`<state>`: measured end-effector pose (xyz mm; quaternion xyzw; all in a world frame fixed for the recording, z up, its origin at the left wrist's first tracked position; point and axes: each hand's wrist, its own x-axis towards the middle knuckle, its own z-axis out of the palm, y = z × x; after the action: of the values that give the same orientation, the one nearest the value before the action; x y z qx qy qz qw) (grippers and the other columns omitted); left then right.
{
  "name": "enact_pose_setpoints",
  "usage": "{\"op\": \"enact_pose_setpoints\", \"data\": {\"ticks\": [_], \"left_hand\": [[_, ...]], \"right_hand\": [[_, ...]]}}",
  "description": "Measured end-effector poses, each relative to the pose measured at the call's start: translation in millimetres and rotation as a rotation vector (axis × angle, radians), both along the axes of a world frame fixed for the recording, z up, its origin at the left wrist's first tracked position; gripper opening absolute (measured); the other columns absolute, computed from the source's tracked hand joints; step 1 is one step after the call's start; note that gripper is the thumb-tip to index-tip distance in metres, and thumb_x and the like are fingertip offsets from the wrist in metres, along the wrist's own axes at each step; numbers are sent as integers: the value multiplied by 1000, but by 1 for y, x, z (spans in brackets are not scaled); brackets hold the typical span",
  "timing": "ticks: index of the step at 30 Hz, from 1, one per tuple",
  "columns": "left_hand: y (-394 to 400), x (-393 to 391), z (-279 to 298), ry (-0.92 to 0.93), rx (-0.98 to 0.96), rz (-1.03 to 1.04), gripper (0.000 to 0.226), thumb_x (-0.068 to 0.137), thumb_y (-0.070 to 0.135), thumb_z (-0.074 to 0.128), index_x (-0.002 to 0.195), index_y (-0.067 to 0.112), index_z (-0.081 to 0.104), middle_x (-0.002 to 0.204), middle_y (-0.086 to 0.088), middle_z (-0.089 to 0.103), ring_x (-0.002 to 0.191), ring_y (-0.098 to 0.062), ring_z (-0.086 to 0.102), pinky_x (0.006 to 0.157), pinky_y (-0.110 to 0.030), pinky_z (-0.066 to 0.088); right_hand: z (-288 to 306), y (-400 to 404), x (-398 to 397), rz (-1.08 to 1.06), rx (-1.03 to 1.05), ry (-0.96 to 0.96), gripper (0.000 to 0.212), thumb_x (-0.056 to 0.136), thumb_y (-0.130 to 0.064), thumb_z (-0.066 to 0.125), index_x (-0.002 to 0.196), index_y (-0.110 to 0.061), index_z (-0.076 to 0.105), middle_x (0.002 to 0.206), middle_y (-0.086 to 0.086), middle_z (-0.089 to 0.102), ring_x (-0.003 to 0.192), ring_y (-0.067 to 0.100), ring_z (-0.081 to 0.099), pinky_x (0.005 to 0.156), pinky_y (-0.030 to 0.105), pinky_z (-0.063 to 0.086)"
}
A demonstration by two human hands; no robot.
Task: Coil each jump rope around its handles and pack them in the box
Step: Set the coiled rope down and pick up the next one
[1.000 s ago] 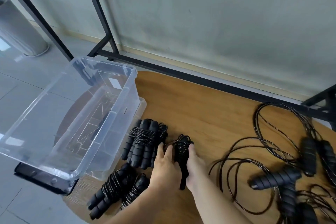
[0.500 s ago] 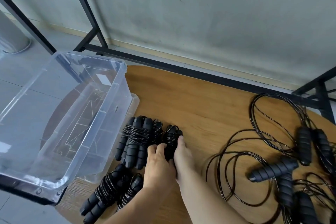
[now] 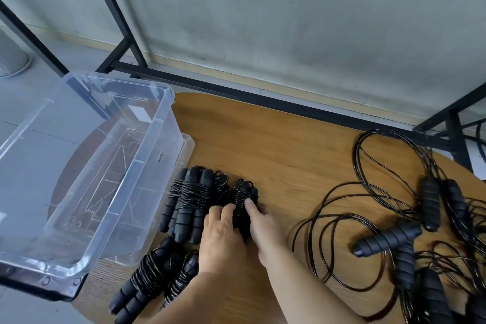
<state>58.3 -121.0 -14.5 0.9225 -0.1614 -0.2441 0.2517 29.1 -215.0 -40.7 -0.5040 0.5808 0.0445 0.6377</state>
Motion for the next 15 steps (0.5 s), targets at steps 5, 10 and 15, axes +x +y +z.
{"op": "enact_pose_setpoints", "data": {"ticks": [5,10,15], "left_hand": [[-5,-1,2,12,-28,1,48,98,23,51,144,25,39,141,6,35,134,-11,30,109,-26,36],[-6,-2,3,3,-32,-3,46,98,26,52,143,25,41,140,5,38,132,-12,34,109,-29,38],[-8,-3,3,7,-36,-13,44,97,26,52,141,25,43,138,5,40,130,-13,37,106,-30,40]], "right_hand": [[1,-4,-4,6,14,0,29,89,-53,63,104,-28,61,101,-6,65,95,18,61,87,38,52],[2,-11,-11,-1,7,-24,24,88,-53,65,85,-32,55,98,-7,63,95,19,58,86,36,48],[-2,-10,-16,10,-28,-11,41,82,-62,64,106,-29,60,116,-3,63,105,21,58,93,39,48]]}}
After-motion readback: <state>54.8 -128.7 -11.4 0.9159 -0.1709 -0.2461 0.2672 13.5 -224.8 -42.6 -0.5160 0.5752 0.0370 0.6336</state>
